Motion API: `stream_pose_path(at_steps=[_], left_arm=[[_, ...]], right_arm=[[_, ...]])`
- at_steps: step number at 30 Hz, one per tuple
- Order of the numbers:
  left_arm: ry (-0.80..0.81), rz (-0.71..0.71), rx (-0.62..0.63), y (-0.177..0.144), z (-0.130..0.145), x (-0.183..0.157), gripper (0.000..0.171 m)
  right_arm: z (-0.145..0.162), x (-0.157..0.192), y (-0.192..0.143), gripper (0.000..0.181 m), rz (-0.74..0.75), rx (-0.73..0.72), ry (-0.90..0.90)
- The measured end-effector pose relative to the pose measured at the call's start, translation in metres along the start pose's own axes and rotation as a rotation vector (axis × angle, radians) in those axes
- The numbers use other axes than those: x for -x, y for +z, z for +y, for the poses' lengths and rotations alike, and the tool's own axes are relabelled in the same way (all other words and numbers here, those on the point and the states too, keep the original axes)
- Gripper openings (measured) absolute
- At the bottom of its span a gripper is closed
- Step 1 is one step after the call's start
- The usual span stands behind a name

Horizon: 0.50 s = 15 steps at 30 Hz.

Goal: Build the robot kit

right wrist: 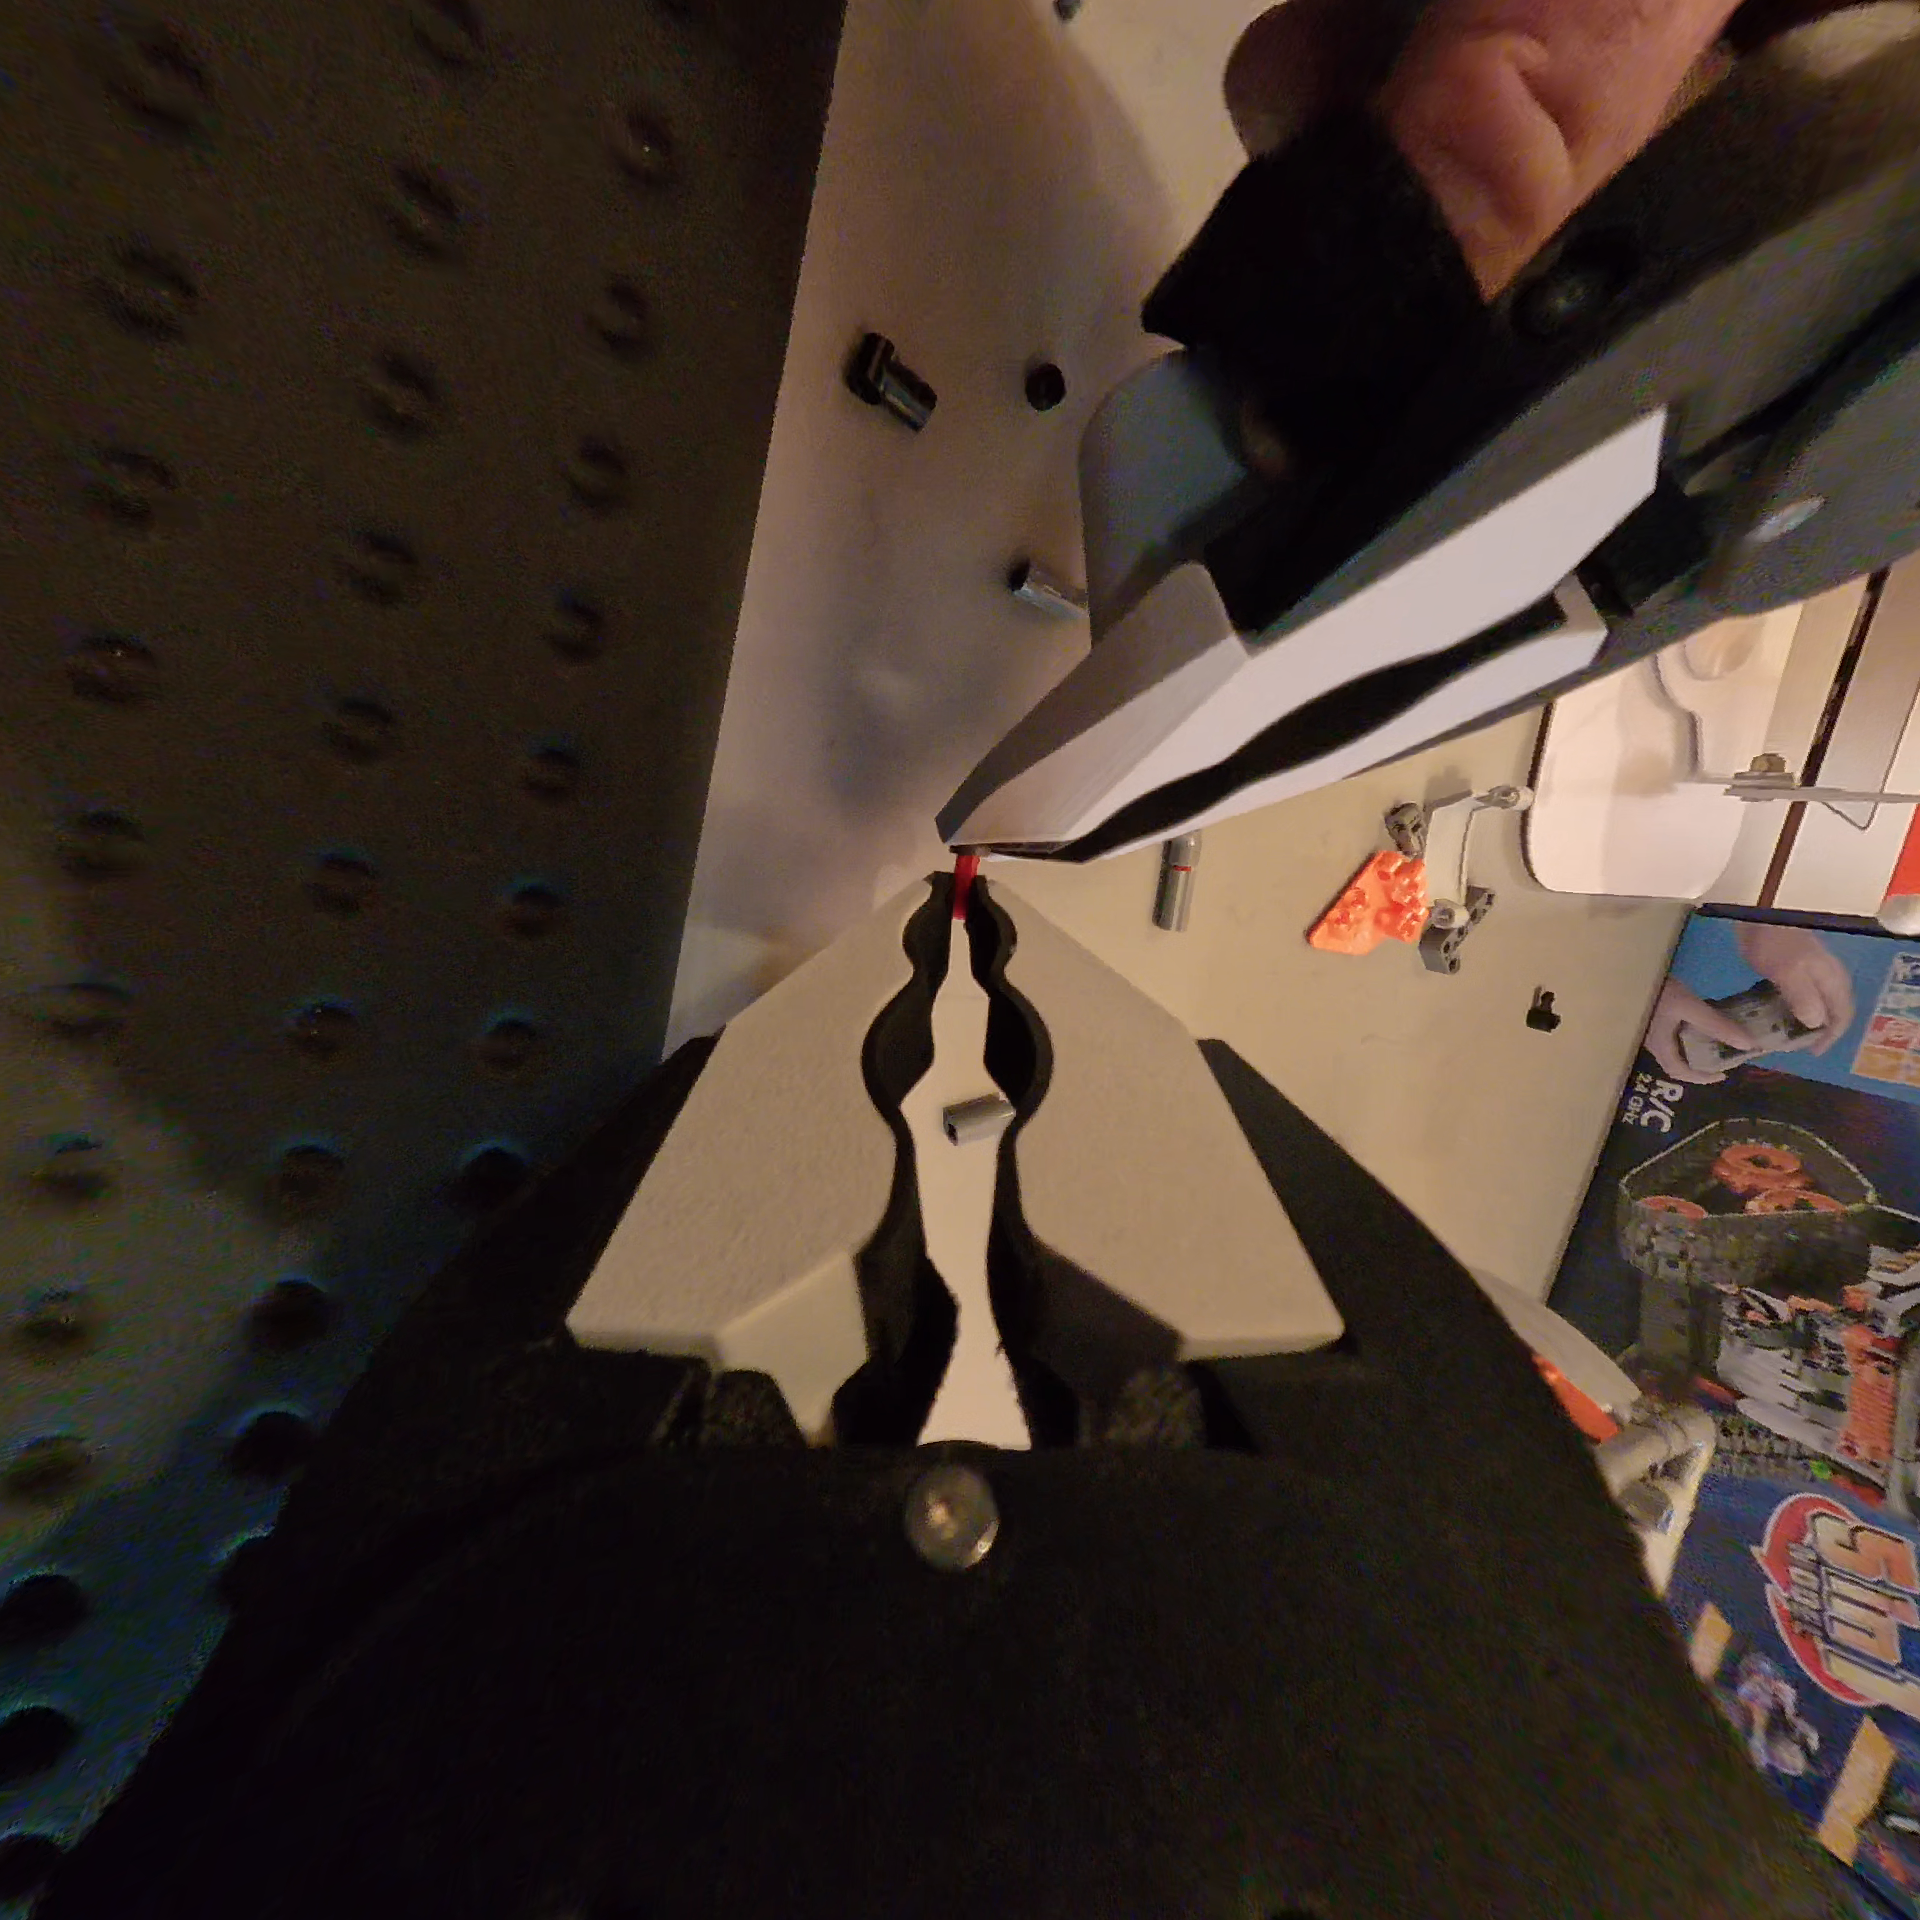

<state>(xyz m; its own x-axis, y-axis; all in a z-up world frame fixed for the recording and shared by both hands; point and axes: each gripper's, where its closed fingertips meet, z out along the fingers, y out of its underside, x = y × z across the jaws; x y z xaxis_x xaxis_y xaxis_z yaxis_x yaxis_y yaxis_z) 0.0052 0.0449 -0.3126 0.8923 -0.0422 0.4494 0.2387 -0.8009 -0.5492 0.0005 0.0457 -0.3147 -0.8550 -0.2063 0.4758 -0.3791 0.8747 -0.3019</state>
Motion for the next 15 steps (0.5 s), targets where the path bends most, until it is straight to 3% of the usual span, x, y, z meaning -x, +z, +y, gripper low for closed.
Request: stream_pose_path(at_steps=[15], left_arm=[[0.032,-0.066,0.127,0.014,0.015,0.006,0.004]], right_arm=[[-0.004,0.01,0.016,0.0,-0.044,0.021,0.019]])
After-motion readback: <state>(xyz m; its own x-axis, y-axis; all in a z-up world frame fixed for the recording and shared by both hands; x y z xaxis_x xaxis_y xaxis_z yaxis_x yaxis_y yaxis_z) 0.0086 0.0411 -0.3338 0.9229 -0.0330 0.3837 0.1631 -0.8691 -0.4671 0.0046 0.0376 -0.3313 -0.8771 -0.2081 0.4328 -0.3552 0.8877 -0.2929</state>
